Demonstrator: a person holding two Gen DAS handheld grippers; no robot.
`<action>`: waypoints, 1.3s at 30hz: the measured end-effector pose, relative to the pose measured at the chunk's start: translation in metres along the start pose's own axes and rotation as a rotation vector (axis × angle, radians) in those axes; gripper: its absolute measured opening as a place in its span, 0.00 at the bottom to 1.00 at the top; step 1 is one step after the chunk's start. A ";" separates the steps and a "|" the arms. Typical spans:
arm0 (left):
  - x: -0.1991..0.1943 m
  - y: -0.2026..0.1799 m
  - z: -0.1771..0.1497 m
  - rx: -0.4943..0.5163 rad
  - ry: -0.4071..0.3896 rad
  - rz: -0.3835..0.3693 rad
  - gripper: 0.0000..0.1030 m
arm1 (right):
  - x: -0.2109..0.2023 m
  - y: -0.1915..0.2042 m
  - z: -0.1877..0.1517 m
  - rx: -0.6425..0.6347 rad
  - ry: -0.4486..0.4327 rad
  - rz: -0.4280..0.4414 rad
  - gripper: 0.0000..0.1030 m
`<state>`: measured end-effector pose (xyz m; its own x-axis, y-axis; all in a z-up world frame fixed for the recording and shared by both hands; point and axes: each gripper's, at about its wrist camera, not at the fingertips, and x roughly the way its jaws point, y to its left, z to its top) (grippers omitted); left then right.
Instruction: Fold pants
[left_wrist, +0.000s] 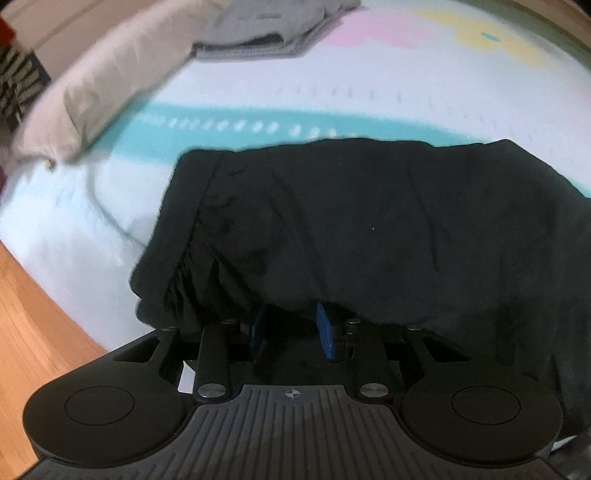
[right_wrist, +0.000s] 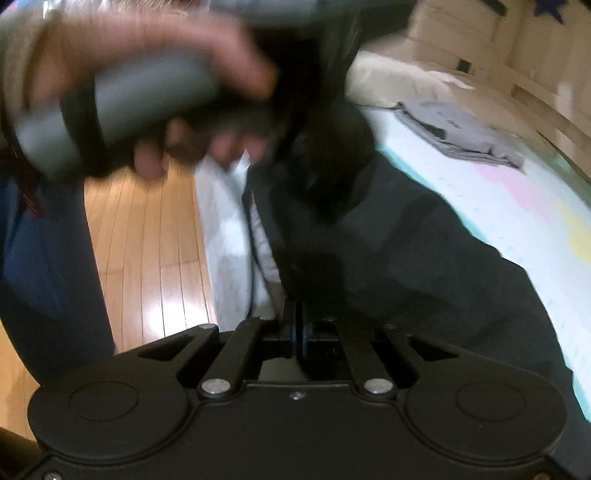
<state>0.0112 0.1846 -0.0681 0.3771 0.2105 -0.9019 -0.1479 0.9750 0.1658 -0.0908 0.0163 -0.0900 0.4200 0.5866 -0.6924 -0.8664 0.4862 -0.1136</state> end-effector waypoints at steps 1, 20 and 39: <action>-0.001 0.000 -0.001 0.015 -0.003 0.019 0.29 | -0.006 -0.005 0.000 0.013 -0.004 -0.003 0.17; -0.005 -0.045 0.047 -0.067 -0.015 -0.103 0.29 | -0.012 -0.203 -0.006 0.457 -0.018 -0.198 0.35; 0.015 -0.047 0.041 -0.077 0.018 -0.127 0.35 | 0.057 -0.239 -0.004 0.458 0.019 -0.050 0.44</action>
<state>0.0612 0.1446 -0.0736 0.3811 0.0836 -0.9207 -0.1703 0.9852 0.0190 0.1392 -0.0694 -0.1049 0.4493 0.5453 -0.7076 -0.6346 0.7523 0.1768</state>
